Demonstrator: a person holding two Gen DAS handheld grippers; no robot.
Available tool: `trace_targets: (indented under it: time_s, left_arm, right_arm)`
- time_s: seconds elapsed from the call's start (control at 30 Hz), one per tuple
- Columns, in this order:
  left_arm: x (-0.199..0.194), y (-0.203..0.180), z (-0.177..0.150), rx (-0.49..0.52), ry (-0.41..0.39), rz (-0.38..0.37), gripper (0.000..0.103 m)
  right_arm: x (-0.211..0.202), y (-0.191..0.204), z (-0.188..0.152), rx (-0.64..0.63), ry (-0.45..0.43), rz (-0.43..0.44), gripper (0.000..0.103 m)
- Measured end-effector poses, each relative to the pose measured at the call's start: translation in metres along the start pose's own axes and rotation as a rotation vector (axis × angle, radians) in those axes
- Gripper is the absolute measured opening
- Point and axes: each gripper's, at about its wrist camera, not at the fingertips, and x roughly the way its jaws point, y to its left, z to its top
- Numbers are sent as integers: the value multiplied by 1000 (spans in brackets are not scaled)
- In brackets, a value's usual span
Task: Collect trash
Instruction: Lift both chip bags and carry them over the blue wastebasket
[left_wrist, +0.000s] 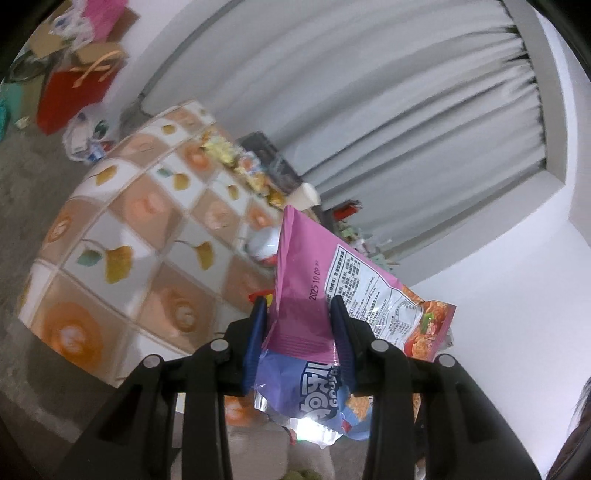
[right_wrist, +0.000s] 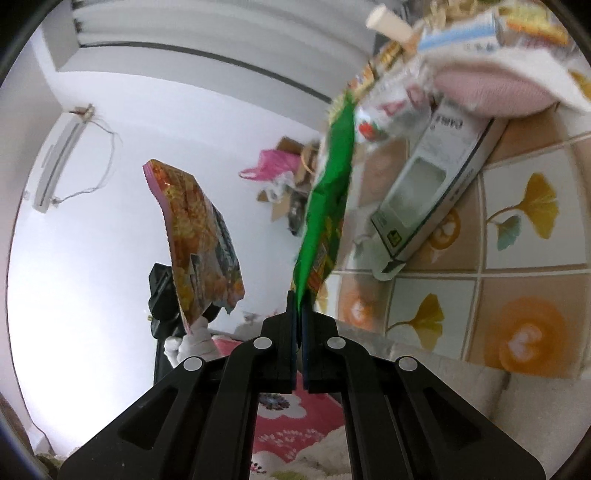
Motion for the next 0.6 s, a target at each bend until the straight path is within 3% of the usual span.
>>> trace_targets:
  time_s: [0.27, 0.43, 0.6]
  left_arm:
    - [37, -82, -12, 117, 62, -101, 34]
    - [113, -148, -28, 231, 183, -129, 34]
    - [193, -197, -39, 286, 280, -101, 34]
  right_arm:
    - [-94, -2, -20, -20, -176, 31, 0]
    - [-165, -29, -34, 43, -363, -28, 0]
    - [-262, -73, -65, 146, -603, -136, 0]
